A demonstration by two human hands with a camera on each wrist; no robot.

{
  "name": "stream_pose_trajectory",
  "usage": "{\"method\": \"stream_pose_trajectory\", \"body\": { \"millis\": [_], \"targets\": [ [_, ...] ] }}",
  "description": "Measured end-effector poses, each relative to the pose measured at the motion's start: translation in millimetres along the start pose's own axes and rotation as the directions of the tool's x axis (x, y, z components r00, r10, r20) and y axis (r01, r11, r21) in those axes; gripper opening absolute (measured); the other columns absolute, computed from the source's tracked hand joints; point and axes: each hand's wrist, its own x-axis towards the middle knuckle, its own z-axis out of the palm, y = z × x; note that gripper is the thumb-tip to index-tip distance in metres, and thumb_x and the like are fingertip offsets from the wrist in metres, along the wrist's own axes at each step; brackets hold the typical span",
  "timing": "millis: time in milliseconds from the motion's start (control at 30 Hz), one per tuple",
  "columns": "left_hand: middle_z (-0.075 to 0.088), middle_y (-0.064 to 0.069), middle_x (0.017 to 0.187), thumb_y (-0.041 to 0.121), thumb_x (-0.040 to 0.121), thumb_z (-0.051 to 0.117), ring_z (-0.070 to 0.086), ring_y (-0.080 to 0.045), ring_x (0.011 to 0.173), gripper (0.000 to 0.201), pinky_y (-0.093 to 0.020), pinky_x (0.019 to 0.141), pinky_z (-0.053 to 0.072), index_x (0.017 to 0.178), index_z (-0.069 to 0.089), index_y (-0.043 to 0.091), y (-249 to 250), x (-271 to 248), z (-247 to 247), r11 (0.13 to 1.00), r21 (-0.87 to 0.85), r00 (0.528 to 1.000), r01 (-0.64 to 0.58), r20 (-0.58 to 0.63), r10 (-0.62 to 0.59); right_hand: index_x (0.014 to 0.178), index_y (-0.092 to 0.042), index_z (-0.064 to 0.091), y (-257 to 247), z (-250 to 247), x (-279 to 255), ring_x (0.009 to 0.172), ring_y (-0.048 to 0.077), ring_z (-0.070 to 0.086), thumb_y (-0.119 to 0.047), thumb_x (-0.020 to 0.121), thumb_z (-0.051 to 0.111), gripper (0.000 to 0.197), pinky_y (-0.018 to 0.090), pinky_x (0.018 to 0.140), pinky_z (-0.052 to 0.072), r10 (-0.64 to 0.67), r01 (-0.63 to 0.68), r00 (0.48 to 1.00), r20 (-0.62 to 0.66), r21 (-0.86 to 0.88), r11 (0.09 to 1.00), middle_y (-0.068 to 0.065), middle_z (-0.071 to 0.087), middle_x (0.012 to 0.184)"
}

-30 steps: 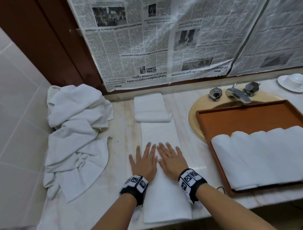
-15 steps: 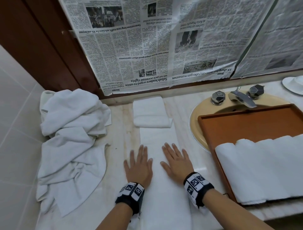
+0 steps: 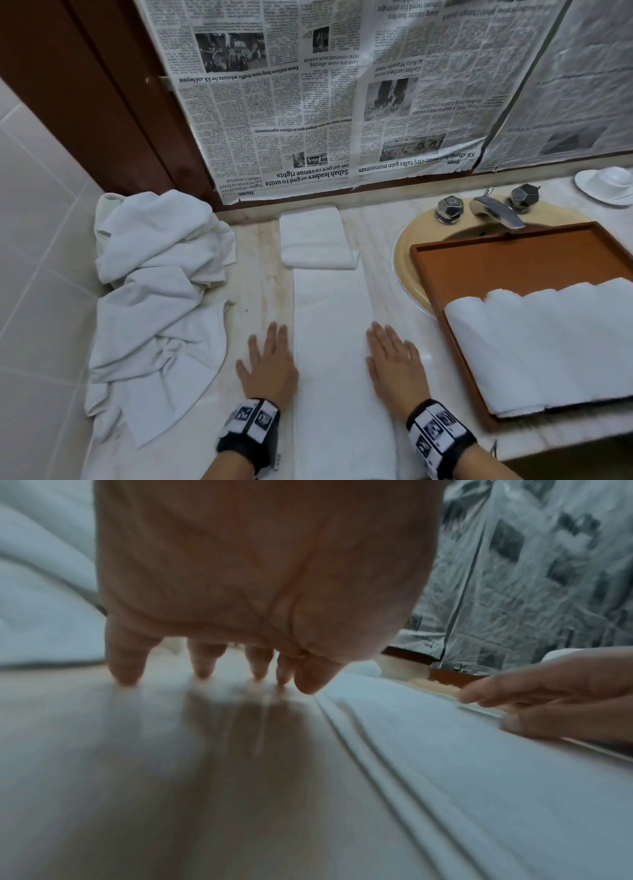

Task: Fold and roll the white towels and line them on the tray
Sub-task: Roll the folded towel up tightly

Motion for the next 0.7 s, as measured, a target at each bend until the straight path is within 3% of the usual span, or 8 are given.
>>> {"method": "stream_pose_trajectory", "body": {
  "millis": [100, 167, 233, 300, 367, 433, 567, 700],
  "targets": [
    [0.028, 0.002, 0.160, 0.039, 0.100, 0.037, 0.032, -0.023, 0.143, 0.057, -0.043, 0.112, 0.033, 0.154, 0.029, 0.021, -26, -27, -1, 0.978, -0.134, 0.978, -0.161, -0.151, 0.140, 0.111, -0.021, 0.066, 6, -4, -40, 0.096, 0.018, 0.064, -0.035, 0.089, 0.045, 0.033, 0.032, 0.076, 0.055, -0.142, 0.153, 0.984, -0.106, 0.110, 0.982, -0.006, 0.061, 0.111],
    [0.051, 0.005, 0.143, 0.048, 0.094, 0.046, 0.048, -0.017, 0.128, 0.052, -0.034, 0.104, 0.043, 0.139, 0.052, 0.023, -39, -52, 8, 0.868, -0.185, 0.882, -0.461, -0.207, 0.424, 0.109, -0.028, 0.063, 3, -5, -70, 0.097, 0.008, 0.057, -0.049, 0.090, 0.052, 0.031, 0.028, 0.079, 0.052, -0.263, 0.267, 0.964, -0.050, 0.208, 0.941, -0.013, 0.055, 0.108],
    [0.055, 0.017, 0.132, 0.055, 0.090, 0.054, 0.049, -0.005, 0.120, 0.043, -0.029, 0.100, 0.043, 0.127, 0.060, 0.033, -44, -76, 18, 0.724, -0.191, 0.749, -0.662, -0.147, 0.646, 0.115, -0.032, 0.060, 1, -2, -94, 0.105, 0.004, 0.050, -0.067, 0.082, 0.056, 0.048, 0.025, 0.087, 0.049, -0.365, 0.346, 0.929, 0.058, 0.211, 0.914, -0.015, 0.051, 0.115],
    [0.049, 0.023, 0.130, 0.064, 0.085, 0.056, 0.043, -0.001, 0.118, 0.049, -0.026, 0.101, 0.037, 0.127, 0.057, 0.039, -42, -94, 21, 0.685, -0.195, 0.699, -0.702, -0.009, 0.715, 0.115, -0.037, 0.056, -1, 5, -110, 0.107, 0.002, 0.046, -0.070, 0.075, 0.058, 0.052, 0.020, 0.085, 0.048, -0.447, 0.437, 0.883, 0.142, 0.095, 0.894, -0.015, 0.050, 0.120],
    [0.042, 0.021, 0.133, 0.071, 0.080, 0.053, 0.037, -0.002, 0.120, 0.061, -0.026, 0.100, 0.031, 0.133, 0.051, 0.040, -40, -105, 26, 0.711, -0.116, 0.702, -0.694, 0.109, 0.703, 0.112, -0.039, 0.054, -1, 13, -119, 0.107, 0.002, 0.046, -0.064, 0.070, 0.060, 0.049, 0.017, 0.083, 0.046, -0.467, 0.468, 0.869, 0.166, 0.038, 0.883, -0.015, 0.050, 0.120],
    [0.038, 0.018, 0.134, 0.070, 0.078, 0.050, 0.035, -0.007, 0.119, 0.064, -0.027, 0.092, 0.028, 0.134, 0.045, 0.039, -36, -111, 29, 0.725, -0.008, 0.719, -0.688, 0.131, 0.683, 0.109, -0.037, 0.056, 0, 19, -120, 0.105, 0.002, 0.048, -0.060, 0.070, 0.060, 0.045, 0.015, 0.082, 0.046, -0.484, 0.487, 0.867, 0.122, 0.005, 0.874, -0.015, 0.052, 0.116],
    [0.040, 0.016, 0.130, 0.056, 0.082, 0.050, 0.036, -0.010, 0.116, 0.049, -0.025, 0.084, 0.025, 0.127, 0.046, 0.037, -31, -122, 38, 0.745, 0.048, 0.745, -0.666, 0.086, 0.661, 0.097, -0.033, 0.063, 0, 18, -121, 0.093, 0.003, 0.055, -0.043, 0.076, 0.060, 0.024, 0.018, 0.070, 0.052, -0.490, 0.492, 0.866, 0.097, 0.012, 0.871, -0.016, 0.057, 0.102],
    [0.055, 0.013, 0.112, 0.040, 0.084, 0.046, 0.050, -0.013, 0.103, 0.029, -0.024, 0.079, 0.031, 0.109, 0.058, 0.032, -28, -128, 47, 0.752, 0.024, 0.752, -0.659, 0.007, 0.659, 0.092, -0.031, 0.065, 7, 16, -123, 0.084, 0.004, 0.058, -0.031, 0.068, 0.072, 0.025, 0.017, 0.067, 0.051, -0.484, 0.485, 0.874, 0.033, -0.015, 0.875, -0.015, 0.060, 0.094]
  ]
}}
